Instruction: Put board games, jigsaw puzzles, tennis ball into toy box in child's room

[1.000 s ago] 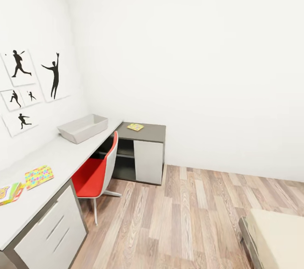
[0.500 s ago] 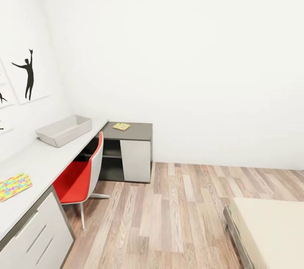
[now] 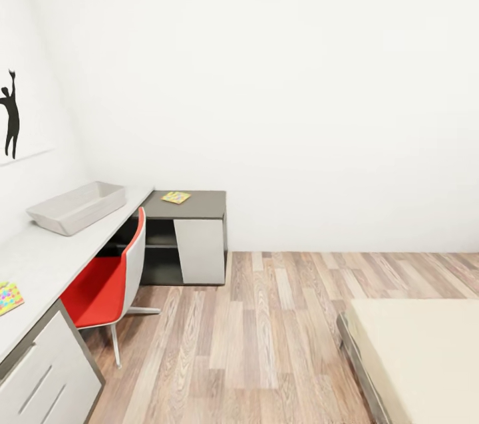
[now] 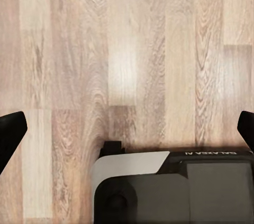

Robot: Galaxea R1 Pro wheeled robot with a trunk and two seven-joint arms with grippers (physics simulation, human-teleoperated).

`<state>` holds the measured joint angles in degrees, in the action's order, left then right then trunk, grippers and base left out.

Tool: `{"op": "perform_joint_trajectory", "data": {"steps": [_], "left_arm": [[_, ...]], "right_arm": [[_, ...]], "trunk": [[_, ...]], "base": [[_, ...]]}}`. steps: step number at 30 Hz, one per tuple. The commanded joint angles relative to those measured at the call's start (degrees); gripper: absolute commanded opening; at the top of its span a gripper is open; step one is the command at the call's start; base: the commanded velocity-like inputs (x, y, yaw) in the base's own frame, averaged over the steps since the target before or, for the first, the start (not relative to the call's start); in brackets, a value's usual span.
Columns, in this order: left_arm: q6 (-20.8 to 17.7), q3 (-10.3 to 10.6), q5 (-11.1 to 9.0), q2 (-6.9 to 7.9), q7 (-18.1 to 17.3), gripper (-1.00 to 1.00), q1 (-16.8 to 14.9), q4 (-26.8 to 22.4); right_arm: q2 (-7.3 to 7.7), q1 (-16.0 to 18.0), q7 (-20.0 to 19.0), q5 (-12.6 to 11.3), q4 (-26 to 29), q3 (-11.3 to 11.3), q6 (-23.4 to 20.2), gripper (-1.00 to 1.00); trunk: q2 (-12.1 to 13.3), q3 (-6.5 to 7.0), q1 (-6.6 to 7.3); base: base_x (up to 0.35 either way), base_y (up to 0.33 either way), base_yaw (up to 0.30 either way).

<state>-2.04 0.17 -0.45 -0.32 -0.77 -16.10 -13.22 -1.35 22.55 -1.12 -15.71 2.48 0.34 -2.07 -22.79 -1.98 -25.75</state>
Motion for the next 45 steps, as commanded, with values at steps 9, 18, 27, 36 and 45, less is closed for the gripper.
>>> {"op": "perform_joint_trajectory", "data": {"steps": [9, 18, 27, 36, 45], "left_arm": [[-0.3, -0.2, -0.1, 0.04, -0.3, 1.00, 0.0, 0.0], [-9.7, -1.2, -0.4, 1.08, -2.2, 1.00, -2.8, -4.7], [-35.7, -6.3, -0.9, 1.82, -6.9, 1.00, -8.5, -24.4], [-43.2, -9.2, -0.8, 2.18, -10.3, 1.00, -9.2, -33.6], [-44.7, -9.1, -0.8, 2.16, -10.7, 1.00, -9.3, -34.6]], "right_arm": [[-0.25, 0.0, 0.0, -0.7, 0.1, 0.1, -0.2, 1.00], [-0.47, 3.1, 0.0, -0.9, 3.8, 0.2, -6.2, 1.00], [0.06, 5.3, 0.3, -1.0, 19.4, 0.6, -22.4, 1.00], [0.43, 7.0, 0.2, -1.0, 27.3, 0.7, -28.9, 1.00], [1.36, 9.3, 0.0, -1.1, 27.7, 5.2, -32.0, 1.00]], "trunk": [[-0.1, -0.95, -0.03], [-0.1, -1.79, -0.03], [-0.1, -2.64, -0.03], [-0.1, -3.49, -0.03], [-0.1, -4.34, -0.03]], "base": [[0.000, 0.000, -0.050], [0.000, 0.000, -0.004], [0.000, 0.000, 0.000], [0.000, 0.000, 0.000], [0.000, 0.000, 0.000]]}}
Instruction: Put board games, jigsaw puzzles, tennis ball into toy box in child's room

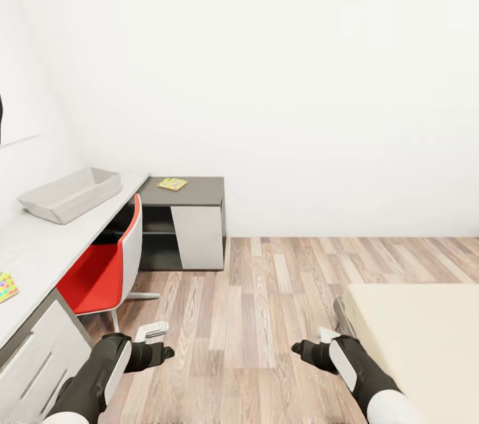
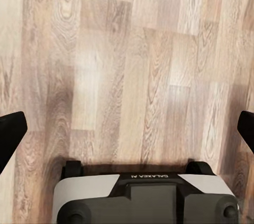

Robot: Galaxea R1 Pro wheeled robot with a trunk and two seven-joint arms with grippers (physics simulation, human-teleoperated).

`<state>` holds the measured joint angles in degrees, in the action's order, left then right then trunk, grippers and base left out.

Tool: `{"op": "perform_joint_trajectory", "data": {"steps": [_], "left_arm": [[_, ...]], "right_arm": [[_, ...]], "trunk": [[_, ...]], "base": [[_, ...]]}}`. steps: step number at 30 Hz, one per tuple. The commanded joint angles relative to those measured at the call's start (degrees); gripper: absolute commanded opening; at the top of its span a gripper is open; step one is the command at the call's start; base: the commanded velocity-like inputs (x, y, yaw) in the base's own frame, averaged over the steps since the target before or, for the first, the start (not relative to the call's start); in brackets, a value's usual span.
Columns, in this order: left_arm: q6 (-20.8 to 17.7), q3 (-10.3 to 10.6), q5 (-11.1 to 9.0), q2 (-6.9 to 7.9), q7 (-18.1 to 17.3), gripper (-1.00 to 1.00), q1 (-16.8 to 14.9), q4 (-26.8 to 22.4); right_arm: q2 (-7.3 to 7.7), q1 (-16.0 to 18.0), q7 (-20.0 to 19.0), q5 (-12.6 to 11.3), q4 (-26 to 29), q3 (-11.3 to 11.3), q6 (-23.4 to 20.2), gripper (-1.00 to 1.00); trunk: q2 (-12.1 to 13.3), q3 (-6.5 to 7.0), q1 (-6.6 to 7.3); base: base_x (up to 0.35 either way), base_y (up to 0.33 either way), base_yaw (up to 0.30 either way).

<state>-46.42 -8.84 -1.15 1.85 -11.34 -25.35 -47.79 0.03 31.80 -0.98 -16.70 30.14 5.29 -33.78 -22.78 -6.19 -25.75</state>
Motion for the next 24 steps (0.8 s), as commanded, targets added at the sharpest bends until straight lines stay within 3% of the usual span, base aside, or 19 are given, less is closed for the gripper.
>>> {"op": "perform_joint_trajectory", "data": {"steps": [1, 8, 16, 24], "left_arm": [[-0.4, -0.1, -0.1, -0.01, -0.2, 1.00, 0.0, -0.1], [-1.4, 0.0, -0.2, -0.05, -0.2, 1.00, -0.1, -0.2], [-1.6, -0.1, -0.2, 0.03, -1.4, 1.00, -0.1, -0.2], [-1.8, 0.2, -0.1, -0.05, -1.6, 1.00, -0.1, -0.2]], "right_arm": [[0.05, 0.1, -0.1, -0.1, 0.1, 0.6, -0.4, 1.00], [1.94, 0.2, -1.2, -0.1, 0.3, 2.0, -0.8, 1.00], [2.47, -0.3, -10.8, 0.0, 0.6, 2.1, 1.8, 1.00], [2.94, -0.6, -14.3, -0.3, 0.5, 2.4, 2.5, 1.00]], "trunk": [[-0.1, -0.23, -0.03], [-0.1, -0.89, -0.03], [-0.1, -1.46, -0.03], [-0.1, -1.54, -0.03]], "base": [[0.000, 0.000, 0.000], [0.000, 0.000, 0.000], [-0.002, 0.000, 0.000], [-0.116, 0.027, -0.071]]}}
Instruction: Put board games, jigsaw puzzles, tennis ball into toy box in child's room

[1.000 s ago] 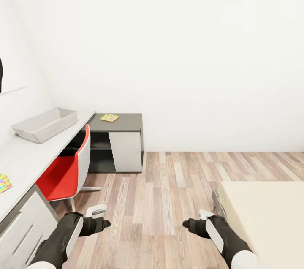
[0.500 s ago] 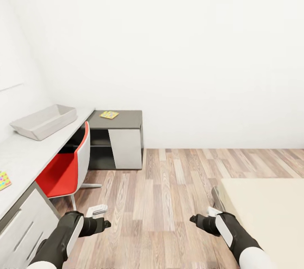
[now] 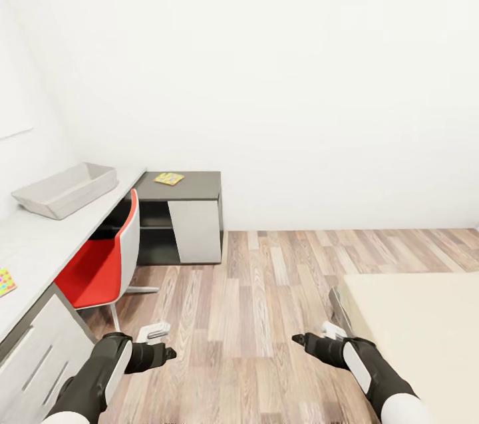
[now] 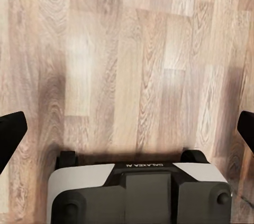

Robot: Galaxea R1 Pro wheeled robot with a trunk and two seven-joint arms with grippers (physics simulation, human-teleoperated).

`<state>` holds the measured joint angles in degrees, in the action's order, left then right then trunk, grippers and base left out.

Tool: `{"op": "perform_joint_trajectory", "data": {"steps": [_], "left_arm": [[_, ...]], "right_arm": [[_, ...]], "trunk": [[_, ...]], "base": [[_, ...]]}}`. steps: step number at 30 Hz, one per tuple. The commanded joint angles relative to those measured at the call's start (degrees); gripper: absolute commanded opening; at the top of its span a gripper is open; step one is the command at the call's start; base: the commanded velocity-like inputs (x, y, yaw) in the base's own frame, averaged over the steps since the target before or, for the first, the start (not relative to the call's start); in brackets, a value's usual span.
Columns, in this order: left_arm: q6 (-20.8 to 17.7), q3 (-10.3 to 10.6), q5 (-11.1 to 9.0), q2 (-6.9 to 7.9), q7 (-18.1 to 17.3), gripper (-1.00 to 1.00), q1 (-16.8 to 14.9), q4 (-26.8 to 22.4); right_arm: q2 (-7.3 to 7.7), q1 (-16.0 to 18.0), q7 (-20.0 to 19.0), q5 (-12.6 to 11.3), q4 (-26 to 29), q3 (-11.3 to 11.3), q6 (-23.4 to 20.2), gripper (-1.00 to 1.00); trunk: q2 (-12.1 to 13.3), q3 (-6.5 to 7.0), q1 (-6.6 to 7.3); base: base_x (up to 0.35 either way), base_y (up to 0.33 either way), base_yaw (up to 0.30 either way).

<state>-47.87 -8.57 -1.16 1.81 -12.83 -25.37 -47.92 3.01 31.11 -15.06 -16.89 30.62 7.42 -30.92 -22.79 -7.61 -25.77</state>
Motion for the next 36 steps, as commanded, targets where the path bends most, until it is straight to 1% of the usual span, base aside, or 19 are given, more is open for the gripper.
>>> {"op": "perform_joint_trajectory", "data": {"steps": [1, 4, 5, 6, 9, 12, 21, 29, 36], "left_arm": [[-0.3, -0.1, -0.1, -0.02, -0.2, 1.00, 0.0, -0.1], [-0.4, -0.1, -0.1, -0.03, -0.2, 1.00, -0.1, -0.1], [-0.4, -0.1, -0.1, -0.04, -0.2, 1.00, -0.1, -0.1], [-0.4, -0.1, -0.1, -0.04, -0.2, 1.00, 0.0, -0.1], [-0.4, -0.1, -0.1, 0.01, -0.2, 1.00, -0.1, -0.1], [-0.4, -0.2, -0.1, 0.03, -0.2, 1.00, -0.1, -0.1], [-0.3, 0.0, -0.2, 0.04, -0.2, 1.00, 0.0, -0.1], [-0.3, 0.0, -0.1, 0.04, -0.2, 1.00, 0.0, -0.1], [-0.3, 0.0, -0.1, 0.04, -0.2, 1.00, 0.0, -0.1]], "right_arm": [[0.00, 0.0, -0.4, -0.1, 0.0, 0.8, -0.4, 1.00], [-0.01, 0.0, -0.6, -0.1, -0.1, 1.9, -0.4, 1.00], [-0.04, 0.0, -0.6, -0.1, -0.2, 2.9, -0.5, 1.00], [-0.06, 0.0, -0.6, -0.1, -0.2, 3.3, -0.5, 1.00], [-0.05, 0.0, -0.6, -0.2, -0.3, 4.3, -0.6, 1.00], [-0.03, 0.0, -0.6, -0.2, -0.4, 4.7, -0.6, 1.00], [-0.02, 0.0, -0.7, -0.2, -0.5, 5.0, -0.6, 1.00], [0.02, 0.0, -0.7, -0.1, -0.5, 5.0, -0.6, 1.00], [0.04, 0.0, -0.7, -0.1, -0.5, 5.0, -0.7, 1.00]], "trunk": [[-0.1, -0.13, -0.02], [-0.1, -0.13, -0.02], [-0.1, -0.14, -0.02], [-0.1, -0.15, -0.02], [-0.1, -0.20, -0.02], [-0.1, -0.30, -0.02], [-0.1, -0.68, -0.02], [-0.1, -1.05, -0.02], [-0.1, -1.39, -0.02]], "base": [[-0.196, 0.085, -0.208], [-0.194, 0.090, -0.231], [-0.155, 0.061, -0.252], [-0.142, 0.049, -0.256], [-0.124, 0.036, -0.263], [-0.140, 0.075, -0.265], [-0.129, 0.117, -0.259], [-0.021, 0.015, -0.257], [-0.125, -0.009, -0.256]]}}
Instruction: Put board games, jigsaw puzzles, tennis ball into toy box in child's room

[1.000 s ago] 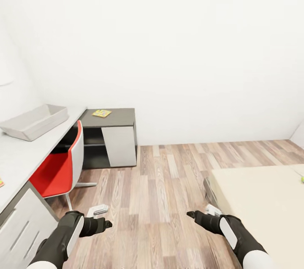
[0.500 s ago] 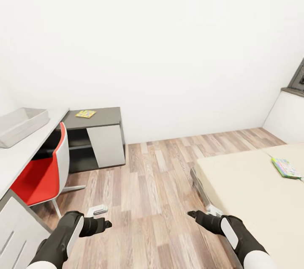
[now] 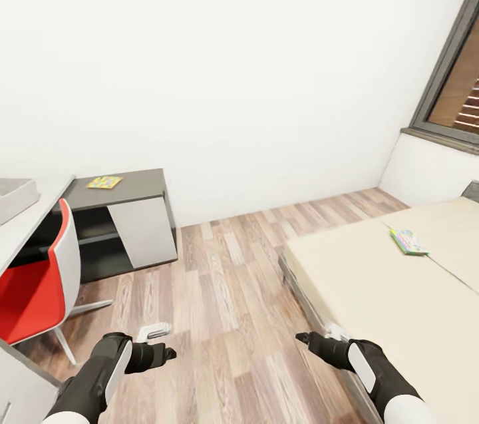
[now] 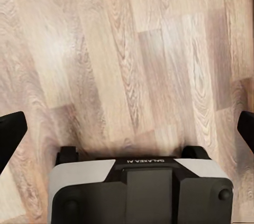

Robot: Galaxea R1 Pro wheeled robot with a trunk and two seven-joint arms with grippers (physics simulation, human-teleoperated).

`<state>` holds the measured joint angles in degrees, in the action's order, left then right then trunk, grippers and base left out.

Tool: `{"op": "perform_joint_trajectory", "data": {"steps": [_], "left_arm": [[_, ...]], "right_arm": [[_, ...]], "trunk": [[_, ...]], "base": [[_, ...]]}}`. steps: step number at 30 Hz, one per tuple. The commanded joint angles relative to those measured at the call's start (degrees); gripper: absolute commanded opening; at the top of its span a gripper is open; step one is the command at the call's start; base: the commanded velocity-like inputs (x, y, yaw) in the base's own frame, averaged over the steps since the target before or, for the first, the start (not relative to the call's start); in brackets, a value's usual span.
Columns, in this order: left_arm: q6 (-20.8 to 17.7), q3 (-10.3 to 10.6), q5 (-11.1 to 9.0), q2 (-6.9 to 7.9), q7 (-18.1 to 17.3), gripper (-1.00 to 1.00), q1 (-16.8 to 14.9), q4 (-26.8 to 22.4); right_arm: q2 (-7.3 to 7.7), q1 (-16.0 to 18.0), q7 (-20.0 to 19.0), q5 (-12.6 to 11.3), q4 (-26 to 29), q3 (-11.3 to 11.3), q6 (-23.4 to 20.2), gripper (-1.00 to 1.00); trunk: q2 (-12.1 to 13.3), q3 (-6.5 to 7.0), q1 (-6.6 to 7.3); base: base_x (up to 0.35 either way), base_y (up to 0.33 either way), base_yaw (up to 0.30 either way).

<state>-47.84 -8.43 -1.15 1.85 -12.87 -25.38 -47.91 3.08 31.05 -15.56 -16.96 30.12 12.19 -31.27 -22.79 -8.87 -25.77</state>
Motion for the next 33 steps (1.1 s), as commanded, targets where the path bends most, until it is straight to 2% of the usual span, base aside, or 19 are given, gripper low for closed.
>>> {"op": "perform_joint_trajectory", "data": {"steps": [1, 11, 33], "left_arm": [[-0.3, -0.1, -0.1, -0.01, -0.1, 1.00, 0.0, -0.1], [-0.3, -0.2, -0.1, -0.01, -0.1, 1.00, 0.0, -0.1], [-0.3, -0.2, -0.1, -0.01, -0.1, 1.00, 0.0, -0.1]], "right_arm": [[-0.05, 0.1, -0.2, 0.0, 0.0, 0.2, -0.4, 1.00], [-0.02, 0.1, -0.2, 0.0, 0.0, 0.3, -0.5, 1.00], [-0.02, 0.1, -0.2, 0.0, 0.0, 0.2, -0.5, 1.00]], "trunk": [[-0.1, -0.17, -0.02], [-0.1, -0.68, -0.02], [-0.1, -1.93, -0.02]], "base": [[-0.174, -0.073, -0.255], [-0.144, -0.127, -0.252], [-0.006, -0.006, -0.236]]}}
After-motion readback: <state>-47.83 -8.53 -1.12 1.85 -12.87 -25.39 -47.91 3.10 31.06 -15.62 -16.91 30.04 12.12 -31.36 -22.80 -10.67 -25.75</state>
